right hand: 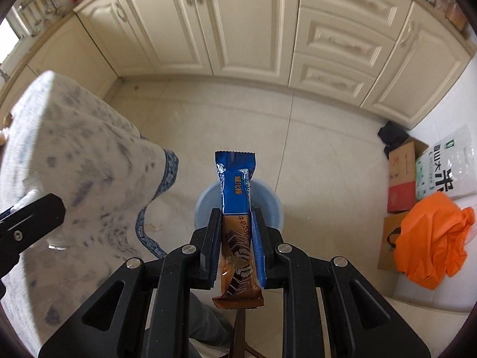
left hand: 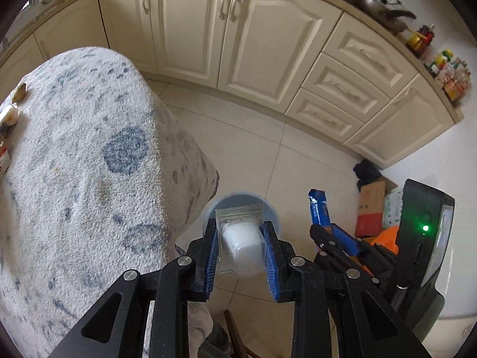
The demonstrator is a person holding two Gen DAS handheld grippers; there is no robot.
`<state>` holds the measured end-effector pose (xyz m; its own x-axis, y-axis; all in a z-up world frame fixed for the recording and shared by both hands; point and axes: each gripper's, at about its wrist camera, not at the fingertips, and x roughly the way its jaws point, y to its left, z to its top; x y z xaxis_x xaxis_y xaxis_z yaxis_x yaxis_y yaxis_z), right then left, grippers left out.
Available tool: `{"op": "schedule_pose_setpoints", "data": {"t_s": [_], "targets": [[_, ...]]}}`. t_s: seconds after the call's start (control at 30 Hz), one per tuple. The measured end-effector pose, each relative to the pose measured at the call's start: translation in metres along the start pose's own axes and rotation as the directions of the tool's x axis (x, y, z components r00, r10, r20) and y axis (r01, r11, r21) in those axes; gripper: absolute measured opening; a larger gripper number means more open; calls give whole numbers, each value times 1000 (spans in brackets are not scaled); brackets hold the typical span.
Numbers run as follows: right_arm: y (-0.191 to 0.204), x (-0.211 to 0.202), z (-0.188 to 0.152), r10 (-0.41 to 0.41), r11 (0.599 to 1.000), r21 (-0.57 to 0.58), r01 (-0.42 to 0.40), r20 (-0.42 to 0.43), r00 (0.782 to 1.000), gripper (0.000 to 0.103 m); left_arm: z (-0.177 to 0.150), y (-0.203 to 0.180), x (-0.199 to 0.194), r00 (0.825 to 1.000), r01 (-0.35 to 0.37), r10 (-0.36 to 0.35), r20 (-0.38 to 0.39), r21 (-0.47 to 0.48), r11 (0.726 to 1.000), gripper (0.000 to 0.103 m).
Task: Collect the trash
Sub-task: 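Carry both items to the blue bucket and open both grippers over it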
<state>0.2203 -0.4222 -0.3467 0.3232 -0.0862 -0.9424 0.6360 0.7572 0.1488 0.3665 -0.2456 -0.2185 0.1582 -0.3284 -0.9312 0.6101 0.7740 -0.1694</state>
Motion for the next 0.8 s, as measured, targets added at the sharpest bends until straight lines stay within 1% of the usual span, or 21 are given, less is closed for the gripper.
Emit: {"op": "schedule_pose_setpoints", "data": {"t_s": [0.1,0.17,0.23,0.33,0.47,0.57,0.6,0.63,0.67,0.7,0.73,0.8], "targets": [[2,10,0,-24,1000,-21,24,-23,999,22,4,2,11,1000,-13,13,-21,-8,1000,24],[0,13,1,-18,1000,-12,18,-33,999,25,7,1,16,999,-28,28,-28,-10,1000,24],[-3,14,0,-12,1000,-1,12,-40,999,28,11,-3,17,999,-35,34,-16,-2,999,24],[-10,10,-2,-24,1000,10,24,-32,999,31,11,-12,22,999,-47,47,-20,8,999,24],[-27,-4,-6,-28,999,36,28,-4,1000,34,13,-34,34,998,-55,56,-25,36,998,24],[-41,-15,-8,-44,997,68,43,18,999,37,12,-51,45,998,-38,41,-42,63,997,26],[-49,-20,-9,-50,995,83,48,26,998,38,12,-57,48,998,-41,44,-47,69,997,31],[-53,-22,-9,-54,994,92,51,31,998,39,13,-62,51,997,-47,51,-51,77,996,41],[-59,-25,-10,-61,993,104,57,36,997,40,15,-64,54,997,-46,50,-51,84,995,49],[-64,-28,-11,-69,991,114,65,40,997,40,15,-67,55,998,-40,45,-48,87,995,65],[-68,-29,-11,-77,990,121,71,42,996,41,15,-69,55,998,-38,42,-40,83,996,74],[-76,-31,-12,-90,987,136,83,44,995,41,17,-70,56,999,-41,42,-22,75,996,75]]}}
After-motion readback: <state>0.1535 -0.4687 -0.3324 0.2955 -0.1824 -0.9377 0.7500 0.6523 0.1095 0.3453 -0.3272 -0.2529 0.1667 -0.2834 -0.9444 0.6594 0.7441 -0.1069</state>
